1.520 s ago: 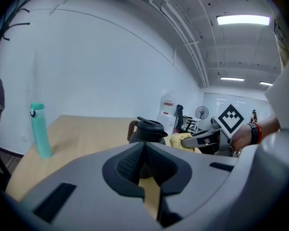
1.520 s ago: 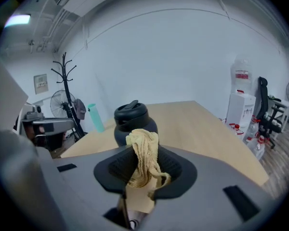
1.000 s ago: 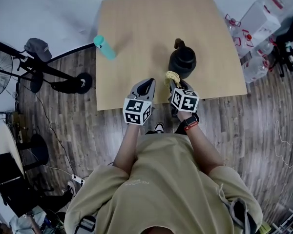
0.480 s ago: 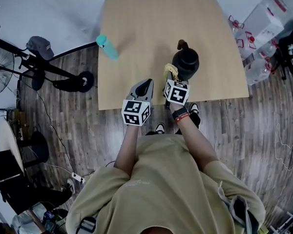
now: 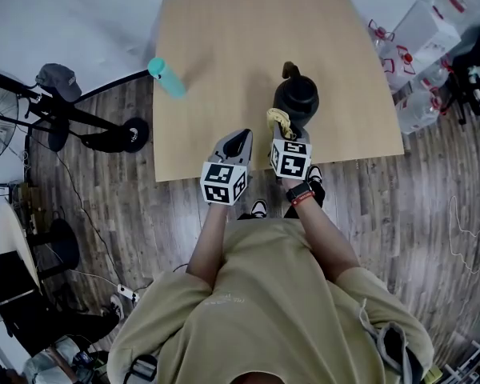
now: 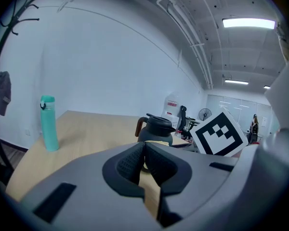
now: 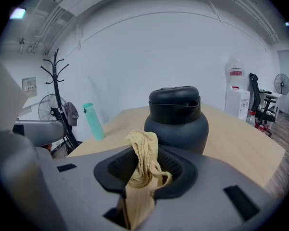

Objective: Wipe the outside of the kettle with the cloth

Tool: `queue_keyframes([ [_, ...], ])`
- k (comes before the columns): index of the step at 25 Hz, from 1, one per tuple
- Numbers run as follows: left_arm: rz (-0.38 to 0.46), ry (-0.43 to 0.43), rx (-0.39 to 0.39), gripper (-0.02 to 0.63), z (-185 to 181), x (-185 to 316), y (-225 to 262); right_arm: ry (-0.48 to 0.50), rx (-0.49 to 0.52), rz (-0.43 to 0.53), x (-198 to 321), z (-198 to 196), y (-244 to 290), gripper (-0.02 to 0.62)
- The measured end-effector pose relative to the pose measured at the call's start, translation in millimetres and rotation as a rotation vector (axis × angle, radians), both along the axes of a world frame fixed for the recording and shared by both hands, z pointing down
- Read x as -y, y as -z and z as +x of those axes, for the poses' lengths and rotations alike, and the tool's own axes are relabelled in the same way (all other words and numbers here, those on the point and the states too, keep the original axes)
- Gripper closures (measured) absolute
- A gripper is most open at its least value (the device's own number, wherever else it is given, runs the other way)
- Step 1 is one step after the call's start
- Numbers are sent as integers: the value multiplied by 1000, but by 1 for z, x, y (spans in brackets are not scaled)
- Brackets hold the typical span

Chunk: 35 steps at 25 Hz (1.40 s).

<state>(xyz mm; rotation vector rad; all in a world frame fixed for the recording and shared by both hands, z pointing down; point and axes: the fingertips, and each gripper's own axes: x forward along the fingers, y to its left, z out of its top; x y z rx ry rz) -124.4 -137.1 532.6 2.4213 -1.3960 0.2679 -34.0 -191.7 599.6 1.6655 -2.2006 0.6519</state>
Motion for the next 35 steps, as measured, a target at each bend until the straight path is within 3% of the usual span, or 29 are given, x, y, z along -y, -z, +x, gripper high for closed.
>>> queue_keyframes([
  [18,1,-13,0,581,60,1,1,129,19,-1,-20,54,3,472],
  [35,4,11,5,581,99,16,1,164,-26,13,-10,118,8,472],
])
